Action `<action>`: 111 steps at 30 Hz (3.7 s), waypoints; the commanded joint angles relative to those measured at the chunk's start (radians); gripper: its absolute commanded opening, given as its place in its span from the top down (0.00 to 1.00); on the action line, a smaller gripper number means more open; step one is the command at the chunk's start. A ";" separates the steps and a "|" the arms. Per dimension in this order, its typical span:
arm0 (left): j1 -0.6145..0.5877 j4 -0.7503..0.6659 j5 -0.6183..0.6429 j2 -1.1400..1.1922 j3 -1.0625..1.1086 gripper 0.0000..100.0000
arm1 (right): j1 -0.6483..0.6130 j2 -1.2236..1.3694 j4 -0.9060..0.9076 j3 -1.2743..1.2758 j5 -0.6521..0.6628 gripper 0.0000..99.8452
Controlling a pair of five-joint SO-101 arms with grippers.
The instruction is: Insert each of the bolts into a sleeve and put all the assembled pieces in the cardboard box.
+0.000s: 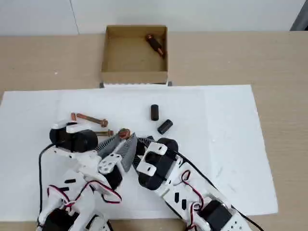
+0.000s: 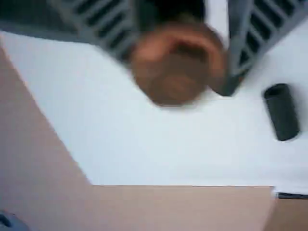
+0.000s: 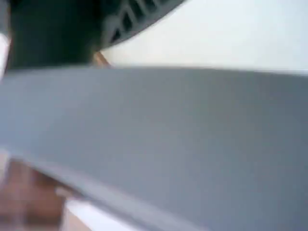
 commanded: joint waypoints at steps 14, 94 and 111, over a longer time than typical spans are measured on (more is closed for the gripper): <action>-0.023 0.009 -0.025 0.000 -0.050 0.81 | 0.007 -0.013 -0.042 -0.012 0.011 1.00; -0.456 -0.124 -0.437 -0.002 0.380 0.99 | 0.478 2.235 0.007 -1.995 0.058 0.99; -0.457 -0.124 -0.437 -0.002 0.380 0.99 | 0.512 2.574 0.015 -2.338 0.080 0.91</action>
